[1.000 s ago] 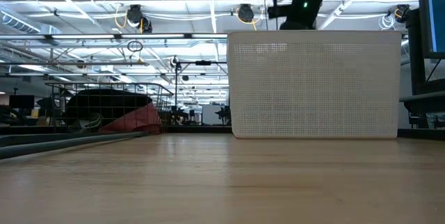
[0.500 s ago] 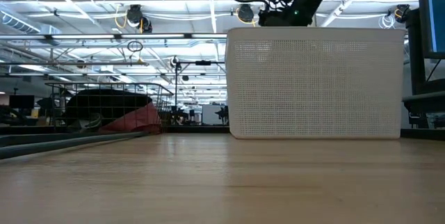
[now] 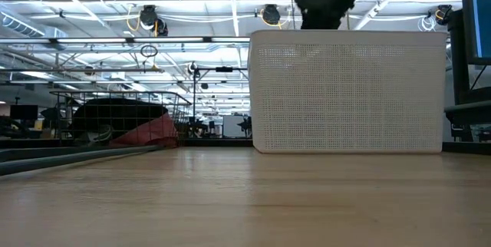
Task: Pick & Place Cloths
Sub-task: Return to Home Position
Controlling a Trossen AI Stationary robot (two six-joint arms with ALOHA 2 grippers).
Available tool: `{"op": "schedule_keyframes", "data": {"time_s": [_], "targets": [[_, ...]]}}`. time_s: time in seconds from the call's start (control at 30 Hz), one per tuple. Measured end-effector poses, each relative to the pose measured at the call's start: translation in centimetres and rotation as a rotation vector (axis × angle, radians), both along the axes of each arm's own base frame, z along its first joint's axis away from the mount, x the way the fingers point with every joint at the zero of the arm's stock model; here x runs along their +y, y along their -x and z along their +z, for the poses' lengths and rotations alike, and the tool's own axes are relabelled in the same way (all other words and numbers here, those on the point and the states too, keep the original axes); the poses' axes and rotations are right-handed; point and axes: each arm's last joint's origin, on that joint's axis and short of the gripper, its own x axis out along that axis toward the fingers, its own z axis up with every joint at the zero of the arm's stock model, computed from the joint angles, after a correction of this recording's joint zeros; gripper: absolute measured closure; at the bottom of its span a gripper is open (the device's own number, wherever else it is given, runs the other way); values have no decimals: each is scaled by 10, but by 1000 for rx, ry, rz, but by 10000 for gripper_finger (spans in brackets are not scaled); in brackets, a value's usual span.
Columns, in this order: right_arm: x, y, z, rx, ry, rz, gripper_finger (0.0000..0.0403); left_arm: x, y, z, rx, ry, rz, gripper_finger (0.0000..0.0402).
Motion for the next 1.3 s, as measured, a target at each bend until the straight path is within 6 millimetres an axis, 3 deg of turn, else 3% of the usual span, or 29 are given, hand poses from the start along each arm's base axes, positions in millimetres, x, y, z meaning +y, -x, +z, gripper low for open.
{"op": "schedule_keyframes", "data": {"time_s": [0.17,0.3,0.43,0.6,0.7,1.13,1.3], "targets": [[12,24,33,-141,54,2,181,0,0,0,0,-2,0,353],[33,45,60,-274,77,27,187,0,0,0,0,-1,0,353],[58,64,81,-384,114,113,241,0,0,0,0,-1,0,353],[84,79,93,-452,144,211,347,0,0,0,0,-1,1,352],[96,84,89,-455,186,255,393,0,0,0,1,-1,0,353],[125,94,42,-511,228,336,402,-2,-4,-3,18,42,-5,353],[127,106,23,-513,258,295,402,-4,-13,-17,40,35,-5,353]]}}
